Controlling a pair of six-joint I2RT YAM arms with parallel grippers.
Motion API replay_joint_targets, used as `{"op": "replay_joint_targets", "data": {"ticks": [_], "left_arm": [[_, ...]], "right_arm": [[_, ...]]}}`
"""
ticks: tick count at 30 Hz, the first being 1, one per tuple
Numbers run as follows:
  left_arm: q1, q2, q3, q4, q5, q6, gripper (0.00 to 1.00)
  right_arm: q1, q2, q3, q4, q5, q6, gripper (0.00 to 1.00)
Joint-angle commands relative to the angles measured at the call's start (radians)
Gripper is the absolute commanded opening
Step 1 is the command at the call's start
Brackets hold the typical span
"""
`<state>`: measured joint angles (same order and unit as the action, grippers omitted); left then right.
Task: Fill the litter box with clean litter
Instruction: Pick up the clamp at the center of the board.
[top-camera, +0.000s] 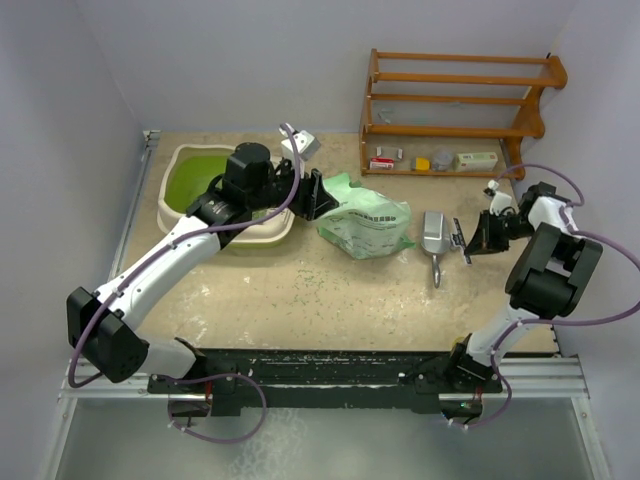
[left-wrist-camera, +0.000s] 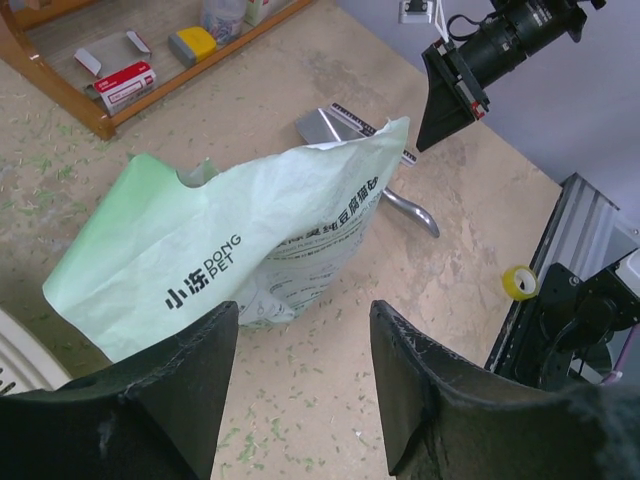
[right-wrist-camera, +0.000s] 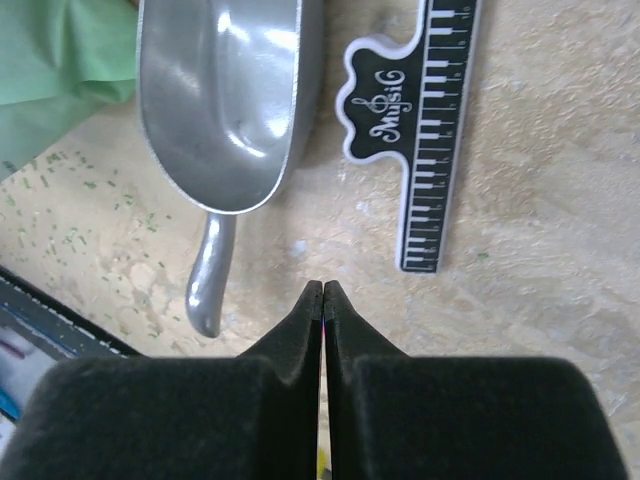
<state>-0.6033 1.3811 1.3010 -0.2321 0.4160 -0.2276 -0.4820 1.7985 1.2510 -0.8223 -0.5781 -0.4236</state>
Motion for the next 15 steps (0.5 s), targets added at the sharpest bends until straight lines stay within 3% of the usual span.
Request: {"op": "replay_joint_targets", "data": {"ticks": [1, 3, 4, 6, 15], "left_arm": [[0.0, 0.0, 0.029, 0.114, 0.032, -0.04, 0.53], [-0.001, 0.008, 0.027, 0.127, 0.045, -0.047, 0.53], [0.001, 0.013, 0.029, 0.128, 0.052, -0.049, 0.53], [0.0, 0.024, 0.029, 0.126, 0.068, -0.05, 0.53], [-0.001, 0.042, 0.023, 0.116, 0.073, -0.077, 0.53]], "right_arm": [[-0.01, -0.089, 0.006, -0.061, -0.05, -0.009, 0.0], [-0.01, -0.102, -0.017, -0.013, 0.011, -0.009, 0.04], [-0.011, -0.112, -0.036, 0.013, 0.038, 0.003, 0.18], [-0.01, -0.126, -0.053, 0.06, 0.083, 0.003, 0.27], [0.018, -0.114, -0.065, 0.161, 0.248, -0.036, 0.36]]}}
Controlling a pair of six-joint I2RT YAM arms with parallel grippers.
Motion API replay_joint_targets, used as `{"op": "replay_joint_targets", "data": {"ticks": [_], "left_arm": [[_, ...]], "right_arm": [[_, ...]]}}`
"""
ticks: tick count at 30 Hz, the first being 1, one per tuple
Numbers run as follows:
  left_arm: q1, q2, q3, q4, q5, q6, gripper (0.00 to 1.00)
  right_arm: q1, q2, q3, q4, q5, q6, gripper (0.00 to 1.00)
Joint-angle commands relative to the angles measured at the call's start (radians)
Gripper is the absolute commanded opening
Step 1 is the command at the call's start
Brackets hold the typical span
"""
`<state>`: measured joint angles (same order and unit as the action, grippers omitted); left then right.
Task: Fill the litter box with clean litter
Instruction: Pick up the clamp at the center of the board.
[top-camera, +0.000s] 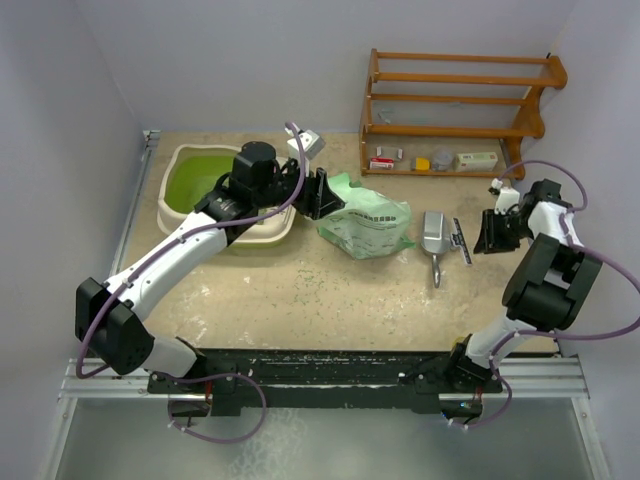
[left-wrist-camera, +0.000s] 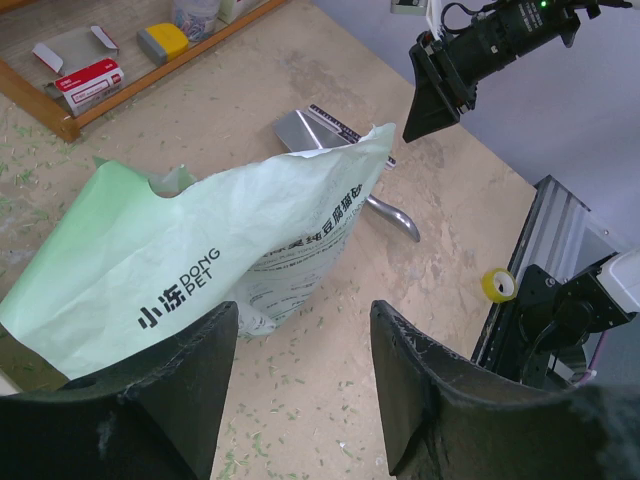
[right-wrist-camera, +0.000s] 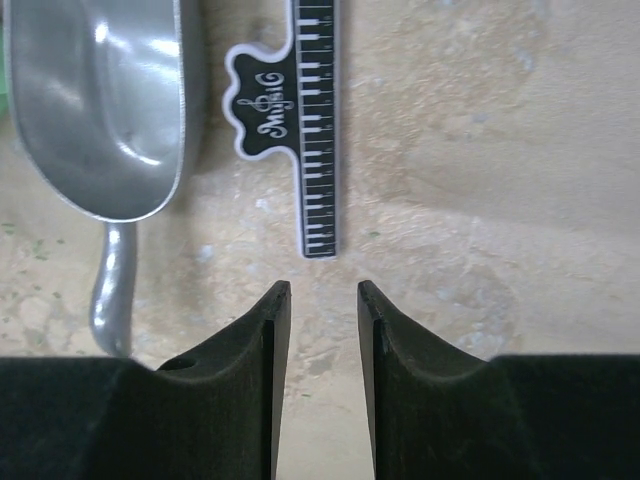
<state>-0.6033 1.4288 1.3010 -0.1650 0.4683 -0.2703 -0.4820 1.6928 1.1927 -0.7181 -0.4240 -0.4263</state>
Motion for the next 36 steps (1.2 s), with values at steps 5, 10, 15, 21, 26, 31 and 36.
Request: {"op": "replay_joint_targets", "data": {"ticks": [5, 10, 15, 21, 26, 31, 36], "left_arm": [[-0.001, -0.003, 0.021, 0.036, 0.019, -0.052, 0.53], [-0.002, -0.009, 0.021, 0.005, 0.001, -0.052, 0.52], [-0.003, -0.008, 0.02, -0.006, -0.001, -0.059, 0.52], [-0.006, -0.004, 0.019, -0.009, -0.005, -0.061, 0.52], [-0.006, -0.005, 0.021, -0.027, -0.008, -0.063, 0.52], [-0.007, -0.01, 0.018, -0.04, -0.013, -0.064, 0.52], [-0.007, -0.009, 0.018, -0.044, -0.015, -0.066, 0.51]], "right_arm": [[0.079, 0.018, -0.051, 0.086, 0.184, -0.051, 0.36], [0.147, -0.018, -0.126, 0.172, 0.248, -0.025, 0.36], [0.163, -0.032, -0.146, 0.237, 0.292, 0.013, 0.36], [0.178, 0.0, -0.142, 0.288, 0.365, 0.024, 0.37], [0.179, 0.031, -0.152, 0.315, 0.373, 0.034, 0.29], [0.18, 0.069, -0.151, 0.31, 0.371, 0.045, 0.23], [0.18, 0.086, -0.142, 0.29, 0.328, 0.057, 0.15]]}}
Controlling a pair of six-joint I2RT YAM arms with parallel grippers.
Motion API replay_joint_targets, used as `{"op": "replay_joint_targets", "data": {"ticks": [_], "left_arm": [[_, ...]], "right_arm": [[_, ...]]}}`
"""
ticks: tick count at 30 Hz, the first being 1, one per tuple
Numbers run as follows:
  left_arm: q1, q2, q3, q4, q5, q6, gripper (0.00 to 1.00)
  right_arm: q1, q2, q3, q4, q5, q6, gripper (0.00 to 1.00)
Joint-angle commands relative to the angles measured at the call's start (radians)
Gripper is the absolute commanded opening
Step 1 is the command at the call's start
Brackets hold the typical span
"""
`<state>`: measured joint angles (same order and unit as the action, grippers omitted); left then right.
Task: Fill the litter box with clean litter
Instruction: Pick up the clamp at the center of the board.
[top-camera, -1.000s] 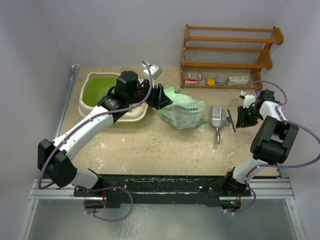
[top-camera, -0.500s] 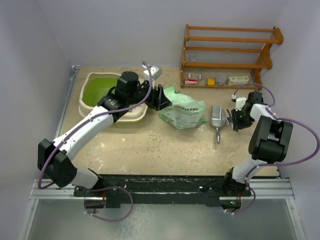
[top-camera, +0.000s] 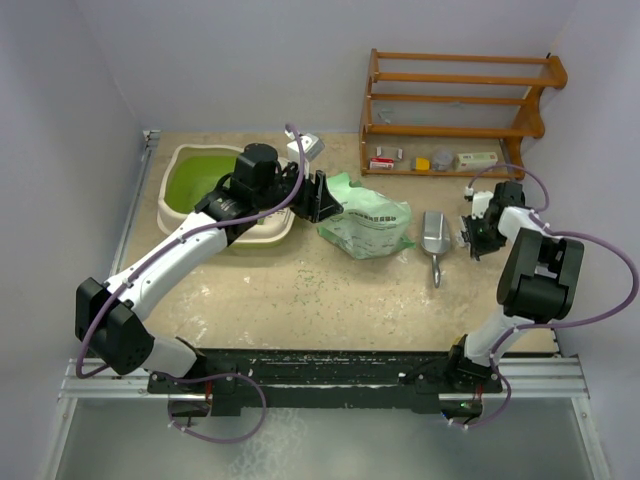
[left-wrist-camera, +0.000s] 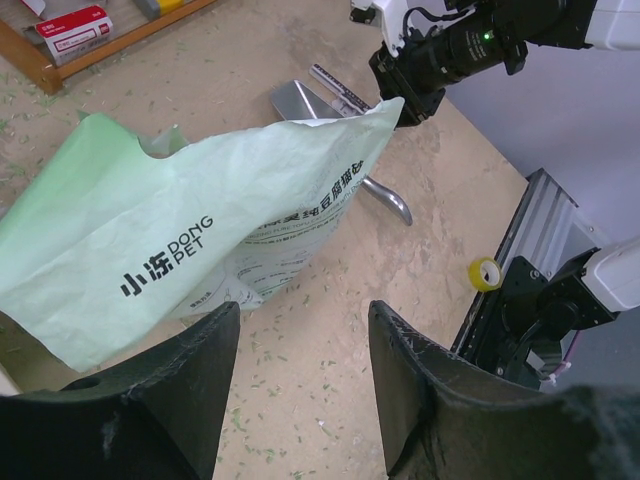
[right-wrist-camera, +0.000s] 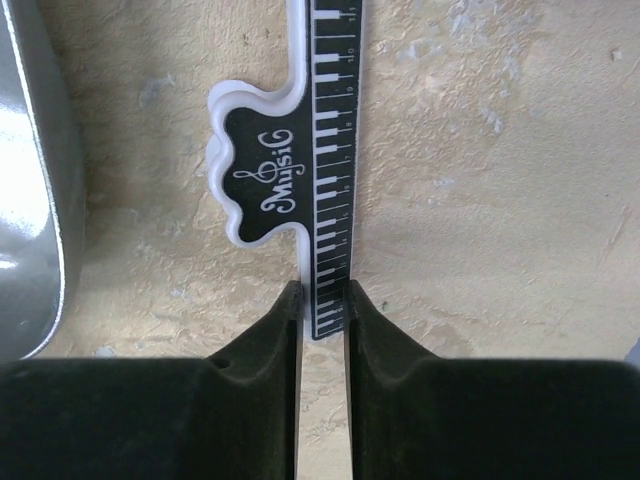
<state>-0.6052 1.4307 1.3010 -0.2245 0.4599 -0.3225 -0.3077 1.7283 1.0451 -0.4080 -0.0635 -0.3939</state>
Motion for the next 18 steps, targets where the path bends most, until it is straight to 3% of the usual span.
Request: {"op": "replay_joint_targets", "data": {"ticks": [1, 4, 18], "left_arm": [[-0.005, -0.01, 0.018, 0.016, -0.006, -0.015, 0.51], [-0.005, -0.012, 0.018, 0.013, -0.007, -0.014, 0.51], [-0.004, -0.007, 0.011, 0.066, 0.03, -0.04, 0.52]], "right_arm": [[0.004, 0.058, 0.014, -0.032, -0.043, 0.027, 0.12], [0.0, 0.063, 0.035, -0.072, -0.09, 0.043, 0.0], [-0.185, 0.057, 0.14, -0.265, -0.514, 0.154, 0.0]]}}
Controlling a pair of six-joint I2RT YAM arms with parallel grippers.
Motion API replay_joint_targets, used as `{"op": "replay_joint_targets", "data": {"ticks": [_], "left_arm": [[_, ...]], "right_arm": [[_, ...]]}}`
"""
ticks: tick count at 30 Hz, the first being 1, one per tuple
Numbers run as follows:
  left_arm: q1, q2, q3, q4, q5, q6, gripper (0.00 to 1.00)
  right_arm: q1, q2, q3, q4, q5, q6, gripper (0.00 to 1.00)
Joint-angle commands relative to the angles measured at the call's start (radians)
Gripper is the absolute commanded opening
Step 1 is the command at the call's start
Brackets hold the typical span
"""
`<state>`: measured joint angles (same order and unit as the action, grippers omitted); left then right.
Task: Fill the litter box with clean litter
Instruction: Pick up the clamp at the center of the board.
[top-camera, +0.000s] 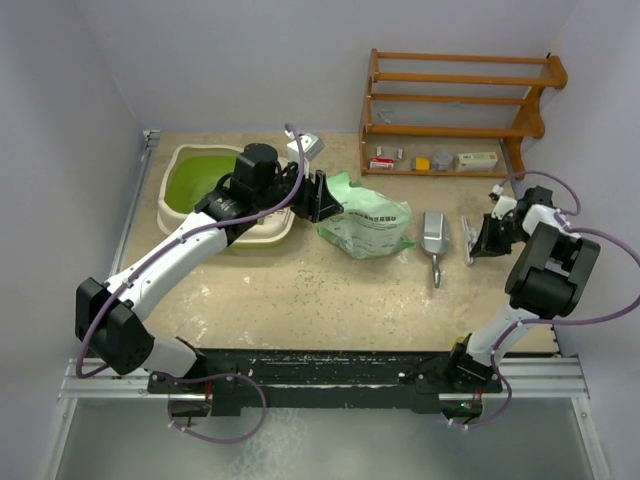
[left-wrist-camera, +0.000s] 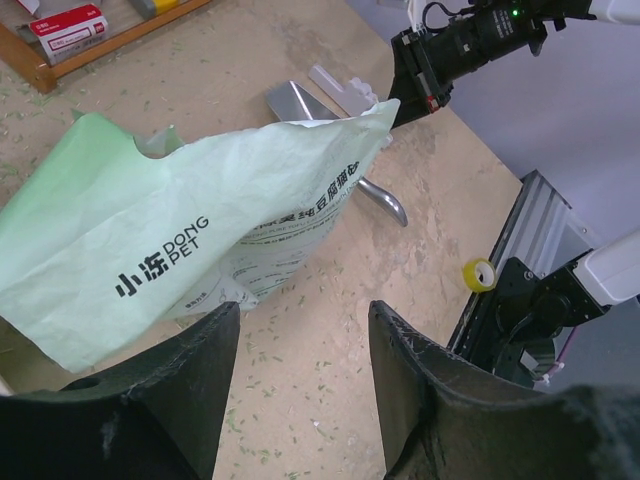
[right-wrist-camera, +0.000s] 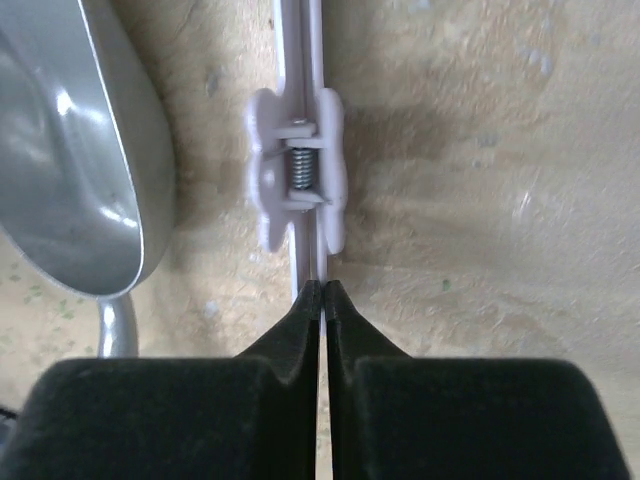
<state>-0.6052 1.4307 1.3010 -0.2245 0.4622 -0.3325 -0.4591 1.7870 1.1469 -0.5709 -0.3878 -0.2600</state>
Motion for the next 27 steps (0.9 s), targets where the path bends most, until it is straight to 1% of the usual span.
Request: {"op": "replay_joint_targets", "data": {"ticks": [1, 4, 9, 16, 21, 24, 27], "left_arm": [[-0.005, -0.006, 0.01, 0.071, 0.03, -0.032, 0.52], [-0.005, -0.006, 0.001, 0.089, 0.035, -0.043, 0.52], [-0.004, -0.004, -0.011, 0.125, 0.048, -0.061, 0.52], [-0.004, 0.006, -0.004, 0.145, 0.058, -0.076, 0.52], [-0.005, 0.005, -0.016, 0.232, 0.07, -0.106, 0.56], [-0.005, 0.002, -0.005, 0.299, 0.081, -0.147, 0.59], [-0.003, 0.014, 0.015, 0.397, 0.113, -0.19, 0.61]], "right_arm": [[-0.041, -0.006, 0.036, -0.11, -0.219, 0.013, 0.0], [-0.05, -0.025, 0.021, -0.116, -0.27, 0.006, 0.0], [-0.05, -0.044, 0.0, -0.122, -0.274, -0.031, 0.0], [-0.056, -0.134, -0.019, -0.101, -0.195, -0.016, 0.0], [-0.059, -0.24, 0.022, -0.142, -0.186, -0.007, 0.0], [-0.059, -0.303, 0.09, -0.206, -0.242, -0.009, 0.0], [-0.059, -0.339, 0.182, -0.315, -0.368, -0.041, 0.0]]}}
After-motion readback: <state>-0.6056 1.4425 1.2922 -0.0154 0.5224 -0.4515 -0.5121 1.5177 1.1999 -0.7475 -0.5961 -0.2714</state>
